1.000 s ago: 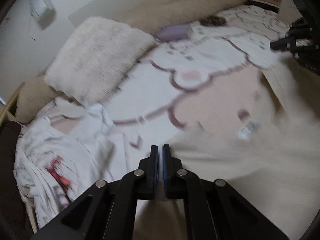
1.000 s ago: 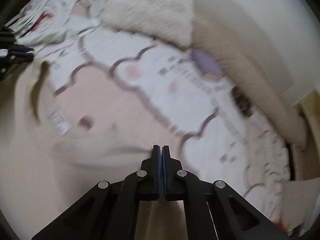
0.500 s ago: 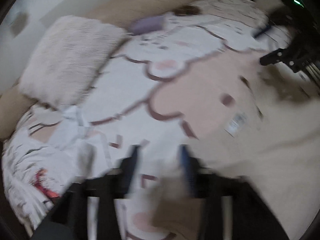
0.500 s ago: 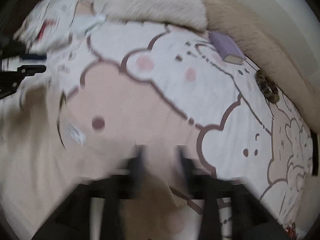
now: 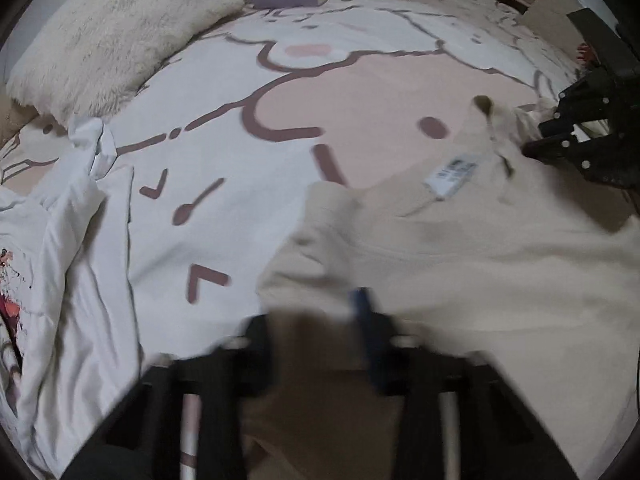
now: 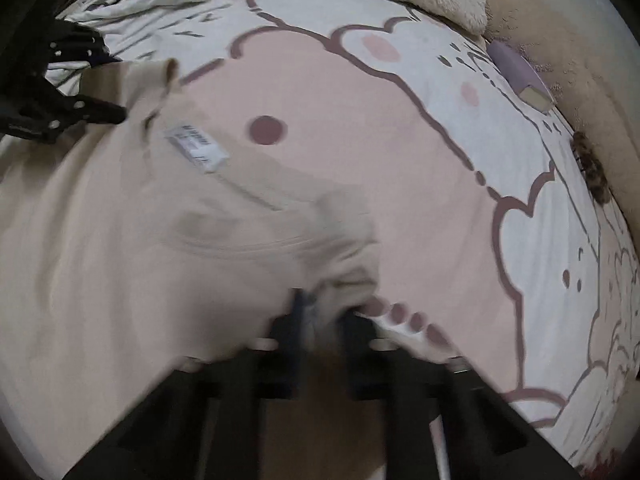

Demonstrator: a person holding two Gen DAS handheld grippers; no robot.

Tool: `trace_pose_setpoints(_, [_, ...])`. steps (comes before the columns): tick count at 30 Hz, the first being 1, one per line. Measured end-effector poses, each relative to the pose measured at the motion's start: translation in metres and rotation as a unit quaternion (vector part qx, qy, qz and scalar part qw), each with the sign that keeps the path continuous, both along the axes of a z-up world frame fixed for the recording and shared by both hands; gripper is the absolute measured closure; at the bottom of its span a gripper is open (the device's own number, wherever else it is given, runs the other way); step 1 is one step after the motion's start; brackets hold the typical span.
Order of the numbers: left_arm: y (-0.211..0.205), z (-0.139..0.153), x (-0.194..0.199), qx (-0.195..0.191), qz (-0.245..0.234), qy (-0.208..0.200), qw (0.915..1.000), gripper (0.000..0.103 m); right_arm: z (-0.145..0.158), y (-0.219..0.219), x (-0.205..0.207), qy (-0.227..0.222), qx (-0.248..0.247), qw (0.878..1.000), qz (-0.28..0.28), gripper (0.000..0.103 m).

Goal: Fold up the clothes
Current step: 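Lift the T-shirt by the shoulders with both tools, holding it up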

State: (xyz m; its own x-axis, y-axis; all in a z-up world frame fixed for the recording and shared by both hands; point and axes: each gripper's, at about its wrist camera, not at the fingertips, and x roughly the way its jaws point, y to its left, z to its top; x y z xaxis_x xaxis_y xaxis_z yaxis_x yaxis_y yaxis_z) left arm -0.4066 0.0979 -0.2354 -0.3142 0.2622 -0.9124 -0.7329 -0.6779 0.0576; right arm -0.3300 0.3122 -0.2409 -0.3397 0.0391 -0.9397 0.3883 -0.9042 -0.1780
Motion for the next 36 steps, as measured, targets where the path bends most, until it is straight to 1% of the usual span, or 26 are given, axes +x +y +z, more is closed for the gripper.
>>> trace_pose_setpoints(1, [0.001, 0.001, 0.007, 0.000, 0.005, 0.007, 1.0000, 0.099, 0.002, -0.003, 0.006, 0.009, 0.004, 1.000, -0.006, 0.096])
trace_pose_setpoints(3, [0.002, 0.007, 0.020, -0.010, 0.028, 0.038, 0.9988, 0.099, 0.008, -0.011, 0.018, 0.032, 0.026, 0.999, -0.008, 0.097])
trace_pose_setpoints(5, [0.000, 0.017, 0.031, -0.017, 0.050, 0.076, 0.9957, 0.099, 0.015, -0.025, 0.031, 0.084, 0.095, 0.992, 0.007, 0.097])
trace_pose_setpoints(6, [0.000, 0.024, 0.037, -0.023, 0.053, 0.100, 0.9933, 0.099, 0.017, -0.041, 0.045, 0.145, 0.187, 0.970, 0.047, 0.097])
trace_pose_setpoints(7, [0.001, 0.033, 0.045, -0.029, 0.055, 0.128, 0.9897, 0.099, 0.016, -0.052, 0.057, 0.182, 0.242, 0.950, 0.076, 0.097])
trace_pose_setpoints(8, [0.002, 0.042, 0.051, -0.034, 0.057, 0.157, 0.9853, 0.099, 0.015, -0.061, 0.067, 0.211, 0.285, 0.929, 0.102, 0.097])
trace_pose_setpoints(9, [0.003, 0.053, 0.057, -0.039, 0.059, 0.185, 0.9802, 0.099, 0.014, -0.071, 0.077, 0.239, 0.328, 0.905, 0.127, 0.097])
trace_pose_setpoints(10, [0.003, 0.064, 0.063, -0.039, 0.061, 0.207, 0.9756, 0.099, 0.019, -0.073, 0.081, 0.250, 0.337, 0.899, 0.128, 0.097])
trace_pose_setpoints(11, [0.003, 0.076, 0.068, -0.039, 0.062, 0.228, 0.9708, 0.099, 0.025, -0.074, 0.083, 0.257, 0.340, 0.896, 0.125, 0.098])
trace_pose_setpoints(12, [0.001, 0.087, 0.072, -0.040, 0.062, 0.244, 0.9670, 0.099, 0.034, -0.073, 0.085, 0.273, 0.349, 0.889, 0.117, 0.098])
trace_pose_setpoints(15, [-0.001, 0.117, 0.077, -0.045, 0.063, 0.286, 0.9549, 0.099, 0.059, -0.072, 0.085, 0.313, 0.384, 0.861, 0.115, 0.098])
trace_pose_setpoints(17, [0.000, 0.136, 0.078, -0.051, 0.068, 0.314, 0.9457, 0.099, 0.073, -0.078, 0.081, 0.324, 0.403, 0.847, 0.120, 0.098])
trace_pose_setpoints(18, [0.001, 0.146, 0.076, -0.051, 0.073, 0.330, 0.9397, 0.099, 0.081, -0.079, 0.077, 0.332, 0.413, 0.840, 0.117, 0.098])
trace_pose_setpoints(19, [0.001, 0.156, 0.073, -0.052, 0.077, 0.345, 0.9338, 0.099, 0.087, -0.079, 0.072, 0.338, 0.421, 0.834, 0.112, 0.098])
trace_pose_setpoints(22, [0.000, 0.179, 0.057, -0.046, 0.097, 0.371, 0.9223, 0.099, 0.112, -0.080, 0.048, 0.356, 0.434, 0.823, 0.085, 0.098])
trace_pose_setpoints(24, [0.004, 0.186, 0.036, -0.046, 0.111, 0.374, 0.9196, 0.099, 0.125, -0.078, 0.023, 0.359, 0.438, 0.822, 0.065, 0.098])
trace_pose_setpoints(26, [0.011, 0.182, 0.012, -0.054, 0.118, 0.364, 0.9222, 0.099, 0.130, -0.078, -0.004, 0.349, 0.433, 0.830, 0.049, 0.098])
trace_pose_setpoints(28, [0.016, 0.169, -0.007, -0.064, 0.121, 0.348, 0.9274, 0.099, 0.124, -0.077, -0.033, 0.317, 0.409, 0.855, 0.035, 0.098])
trace_pose_setpoints(30, [0.022, 0.146, -0.027, -0.070, 0.127, 0.319, 0.9366, 0.099, 0.112, -0.076, -0.058, 0.282, 0.381, 0.880, 0.024, 0.098])
trace_pose_setpoints(31, [0.023, 0.133, -0.036, -0.071, 0.131, 0.301, 0.9418, 0.099, 0.103, -0.075, -0.067, 0.267, 0.372, 0.889, 0.020, 0.098])
trace_pose_setpoints(32, [0.024, 0.119, -0.046, -0.071, 0.136, 0.280, 0.9477, 0.098, 0.093, -0.074, -0.075, 0.253, 0.362, 0.897, 0.017, 0.098])
trace_pose_setpoints(33, [0.025, 0.105, -0.055, -0.070, 0.141, 0.256, 0.9536, 0.097, 0.080, -0.074, -0.084, 0.235, 0.347, 0.908, 0.014, 0.098])
trace_pose_setpoints(35, [0.025, 0.079, -0.072, -0.059, 0.151, 0.192, 0.9679, 0.094, 0.062, -0.069, -0.096, 0.204, 0.315, 0.927, -0.001, 0.098])
trace_pose_setpoints(36, [0.025, 0.067, -0.077, -0.056, 0.155, 0.164, 0.9726, 0.092, 0.055, -0.065, -0.103, 0.181, 0.285, 0.941, -0.014, 0.098])
